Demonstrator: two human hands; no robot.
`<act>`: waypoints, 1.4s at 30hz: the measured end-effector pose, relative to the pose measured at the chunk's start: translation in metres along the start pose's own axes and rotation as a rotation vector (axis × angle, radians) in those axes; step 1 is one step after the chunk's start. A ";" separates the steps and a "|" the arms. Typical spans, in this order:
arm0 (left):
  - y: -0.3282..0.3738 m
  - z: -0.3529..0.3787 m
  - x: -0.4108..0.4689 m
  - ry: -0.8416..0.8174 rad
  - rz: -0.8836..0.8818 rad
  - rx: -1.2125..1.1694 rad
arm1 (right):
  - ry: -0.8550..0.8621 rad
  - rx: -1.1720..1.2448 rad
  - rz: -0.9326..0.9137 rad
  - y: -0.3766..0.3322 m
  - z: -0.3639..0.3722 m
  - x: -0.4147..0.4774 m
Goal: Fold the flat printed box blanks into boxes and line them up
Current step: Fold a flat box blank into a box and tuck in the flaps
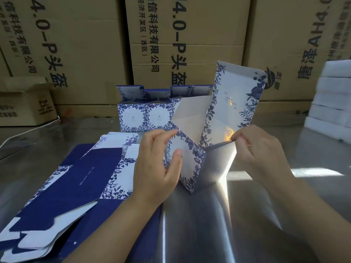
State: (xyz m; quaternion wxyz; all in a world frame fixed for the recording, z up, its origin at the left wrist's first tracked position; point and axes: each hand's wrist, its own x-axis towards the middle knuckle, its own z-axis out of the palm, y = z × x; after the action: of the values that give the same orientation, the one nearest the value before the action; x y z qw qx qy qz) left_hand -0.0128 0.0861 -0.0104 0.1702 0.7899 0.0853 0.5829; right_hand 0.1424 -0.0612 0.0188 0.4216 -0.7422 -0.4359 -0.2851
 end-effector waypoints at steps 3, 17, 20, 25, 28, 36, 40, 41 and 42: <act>-0.001 0.000 0.000 0.009 -0.076 -0.058 | -0.015 0.027 0.029 0.005 0.000 0.002; -0.004 0.004 -0.005 -0.278 -0.164 -0.125 | -0.217 0.884 0.673 0.011 -0.004 0.020; -0.001 0.001 -0.003 -0.305 -0.150 -0.157 | -0.314 0.895 0.691 0.017 0.000 0.018; 0.003 -0.004 0.001 -0.298 -0.069 -0.211 | -0.387 0.852 0.719 0.013 -0.004 0.016; 0.005 -0.004 0.001 -0.306 -0.023 -0.228 | -0.380 0.878 0.717 0.010 -0.006 0.015; 0.005 -0.003 0.003 -0.289 0.059 -0.232 | -0.294 0.726 0.667 0.001 -0.008 0.013; 0.004 -0.002 0.002 -0.278 0.090 -0.195 | -0.045 0.580 0.529 0.001 -0.002 0.012; 0.004 -0.001 0.002 -0.273 0.099 -0.184 | 0.040 0.472 0.398 0.000 -0.002 0.009; 0.004 -0.001 0.003 -0.268 0.111 -0.172 | 0.113 0.354 0.247 -0.003 -0.002 0.005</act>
State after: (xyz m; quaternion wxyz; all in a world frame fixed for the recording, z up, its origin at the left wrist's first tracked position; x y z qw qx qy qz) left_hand -0.0136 0.0834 -0.0062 0.2146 0.8465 -0.0320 0.4861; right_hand 0.1421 -0.0602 0.0247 0.6007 -0.6872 -0.3607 -0.1917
